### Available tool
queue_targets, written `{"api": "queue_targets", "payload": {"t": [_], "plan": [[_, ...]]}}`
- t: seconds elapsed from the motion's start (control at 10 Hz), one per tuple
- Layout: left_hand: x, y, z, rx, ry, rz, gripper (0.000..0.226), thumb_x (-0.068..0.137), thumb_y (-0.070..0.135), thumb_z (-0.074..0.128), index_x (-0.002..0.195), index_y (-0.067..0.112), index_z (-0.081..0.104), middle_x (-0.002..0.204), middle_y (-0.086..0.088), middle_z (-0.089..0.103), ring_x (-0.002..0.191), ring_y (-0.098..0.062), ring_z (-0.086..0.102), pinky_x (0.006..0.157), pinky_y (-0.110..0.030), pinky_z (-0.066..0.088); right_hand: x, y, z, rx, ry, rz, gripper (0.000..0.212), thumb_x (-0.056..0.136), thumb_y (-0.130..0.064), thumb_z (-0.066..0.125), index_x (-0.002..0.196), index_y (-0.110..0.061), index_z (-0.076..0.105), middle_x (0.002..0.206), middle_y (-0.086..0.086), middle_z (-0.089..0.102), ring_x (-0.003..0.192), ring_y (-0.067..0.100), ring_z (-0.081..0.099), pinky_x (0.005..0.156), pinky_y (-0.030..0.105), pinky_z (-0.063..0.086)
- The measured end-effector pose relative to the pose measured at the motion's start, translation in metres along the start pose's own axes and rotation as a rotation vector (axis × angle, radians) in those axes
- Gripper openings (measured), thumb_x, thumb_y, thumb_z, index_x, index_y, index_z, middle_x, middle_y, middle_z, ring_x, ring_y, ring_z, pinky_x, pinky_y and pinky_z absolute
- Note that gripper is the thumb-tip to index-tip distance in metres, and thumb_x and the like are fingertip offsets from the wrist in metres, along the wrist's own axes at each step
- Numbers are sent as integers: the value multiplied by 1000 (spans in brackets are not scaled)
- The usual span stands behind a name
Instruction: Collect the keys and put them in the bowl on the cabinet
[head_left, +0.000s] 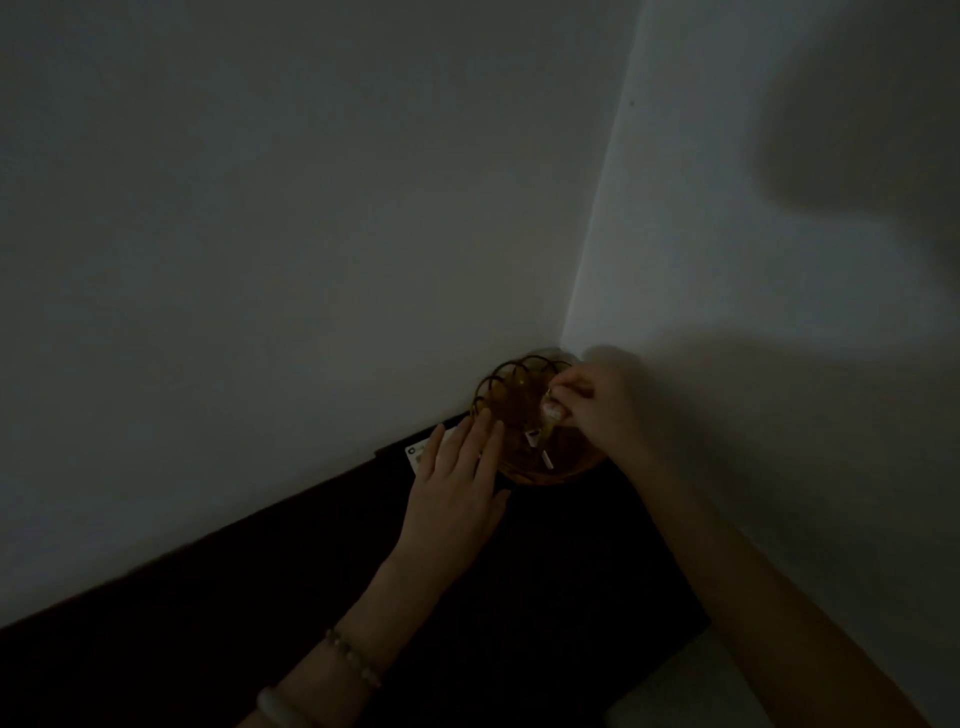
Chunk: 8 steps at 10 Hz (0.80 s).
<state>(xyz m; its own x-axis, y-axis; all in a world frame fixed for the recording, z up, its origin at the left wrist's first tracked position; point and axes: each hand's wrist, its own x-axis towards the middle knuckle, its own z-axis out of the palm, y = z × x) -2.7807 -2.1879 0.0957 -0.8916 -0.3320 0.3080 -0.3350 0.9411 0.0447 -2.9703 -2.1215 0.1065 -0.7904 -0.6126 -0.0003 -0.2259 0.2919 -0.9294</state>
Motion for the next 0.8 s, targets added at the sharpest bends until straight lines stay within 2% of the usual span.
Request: {"api": "queue_targets", "payload": {"t": [0.1,0.2,0.3,0.4,0.6,0.7,0.8], "plan": [[1,0,5,6,-11,-35,71,71,33,76,129,2,50,134,-17,52,120,-31,52,99,-53,41,14,12,10,-131,-54,0,16,82,0,59,75,-14,62,78,3,63,81,24,64,72,33,57],[2,0,5,24,-29,-60,72,71,33,74,131,3,47,136,-16,50,122,-31,50,101,-53,39,21,22,15,-261,-106,-1,16,80,1,61,76,-15,65,81,6,64,62,0,54,47,0,38],[4,-1,6,45,-40,-78,74,71,32,75,132,3,46,136,-16,51,122,-31,50,103,-52,37,25,29,14,-334,-106,4,14,80,1,60,81,-10,68,87,9,68,62,2,56,54,2,39],[6,-1,8,44,-44,-83,73,72,31,73,133,3,45,137,-16,49,123,-31,49,104,-52,36,26,29,11,-410,-126,1,15,80,0,60,88,-8,70,99,13,71,91,22,63,77,19,41],[4,-1,13,40,-70,-86,73,72,31,73,134,4,44,139,-16,47,125,-31,46,105,-51,35,24,28,12,-469,-157,14,23,81,3,54,94,-8,69,106,15,69,101,28,61,82,25,41],[3,-1,15,33,-45,-77,73,72,31,73,133,4,45,139,-16,47,125,-31,47,104,-52,36,20,27,8,-494,-137,-47,23,82,0,52,96,-9,68,107,15,68,100,30,61,82,27,44],[1,-3,13,29,-37,-94,73,73,30,73,134,2,44,138,-17,47,124,-32,47,104,-52,36,6,19,3,-487,-43,-162,17,81,-2,56,92,-9,68,98,15,70,91,30,63,76,27,44]]}}
